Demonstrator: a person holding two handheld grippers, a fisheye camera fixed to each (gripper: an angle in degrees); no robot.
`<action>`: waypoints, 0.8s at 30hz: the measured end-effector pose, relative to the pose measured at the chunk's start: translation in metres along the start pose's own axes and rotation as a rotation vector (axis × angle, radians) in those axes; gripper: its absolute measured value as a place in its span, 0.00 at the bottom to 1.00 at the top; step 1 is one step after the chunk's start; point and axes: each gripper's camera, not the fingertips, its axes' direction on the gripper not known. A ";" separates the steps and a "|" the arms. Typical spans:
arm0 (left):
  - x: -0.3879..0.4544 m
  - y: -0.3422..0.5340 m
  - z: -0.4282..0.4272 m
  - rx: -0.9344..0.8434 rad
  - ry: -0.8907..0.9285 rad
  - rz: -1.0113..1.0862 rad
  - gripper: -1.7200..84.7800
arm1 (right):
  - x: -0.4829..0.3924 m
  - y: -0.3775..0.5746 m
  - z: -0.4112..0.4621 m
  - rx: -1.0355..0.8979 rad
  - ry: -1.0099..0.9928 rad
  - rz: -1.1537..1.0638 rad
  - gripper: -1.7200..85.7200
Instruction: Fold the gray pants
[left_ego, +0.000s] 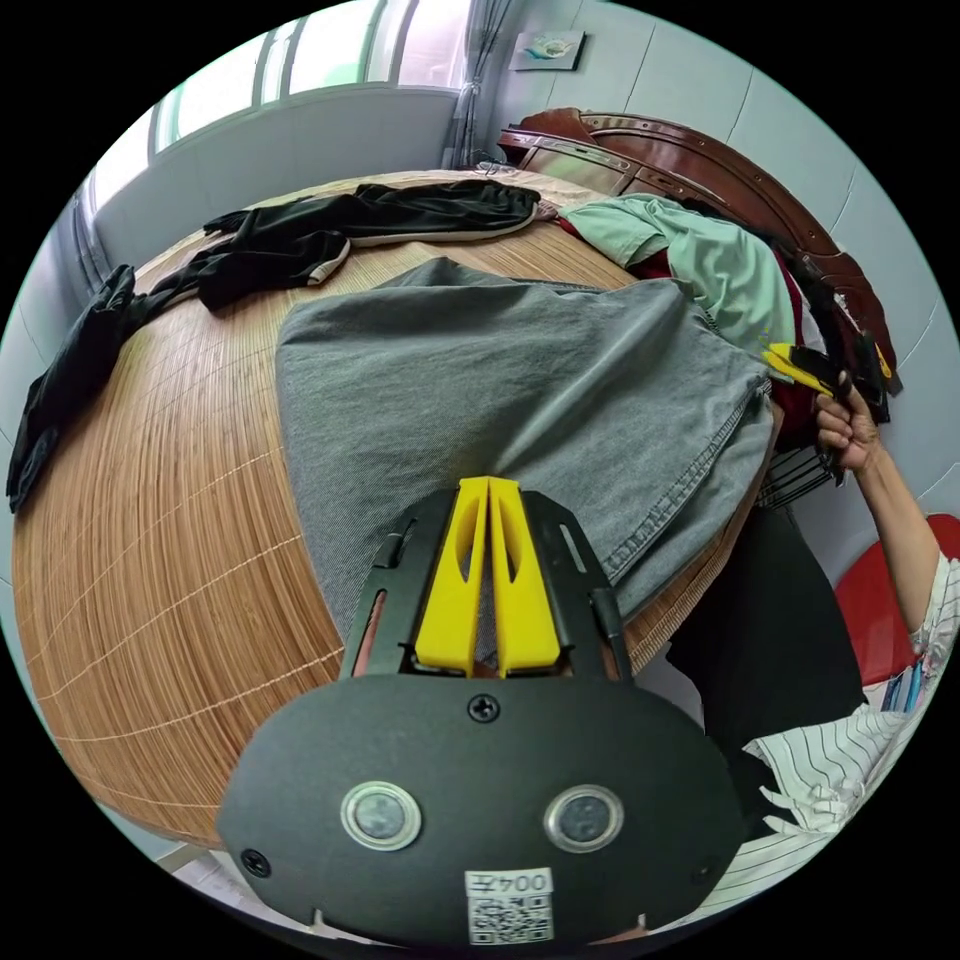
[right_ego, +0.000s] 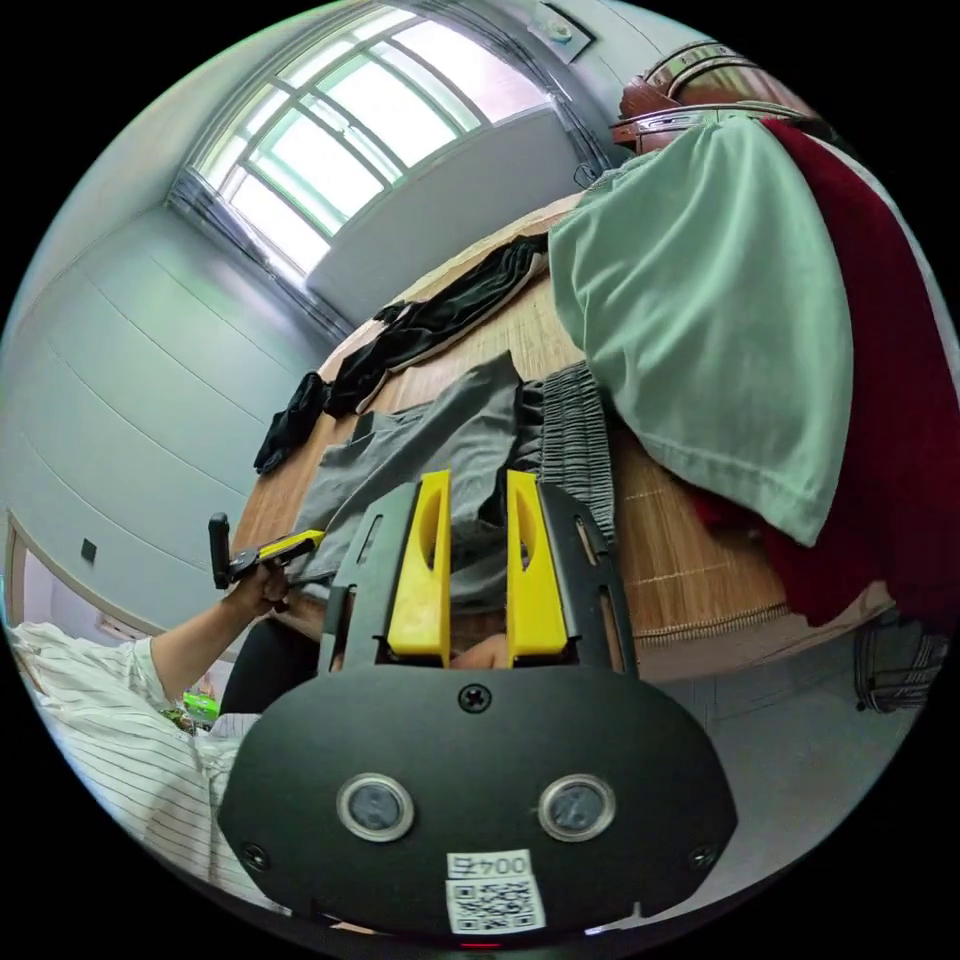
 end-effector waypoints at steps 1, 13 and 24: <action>-0.003 0.000 -0.001 -0.002 0.008 -0.006 0.03 | 0.010 0.014 0.002 -0.006 -0.024 0.056 0.13; -0.169 0.085 -0.068 0.047 0.274 -0.485 0.12 | 0.000 0.072 0.000 0.086 -0.203 0.179 0.13; -0.163 0.098 -0.031 -0.018 0.222 -0.394 0.16 | -0.034 0.057 0.036 0.054 -0.167 0.136 0.12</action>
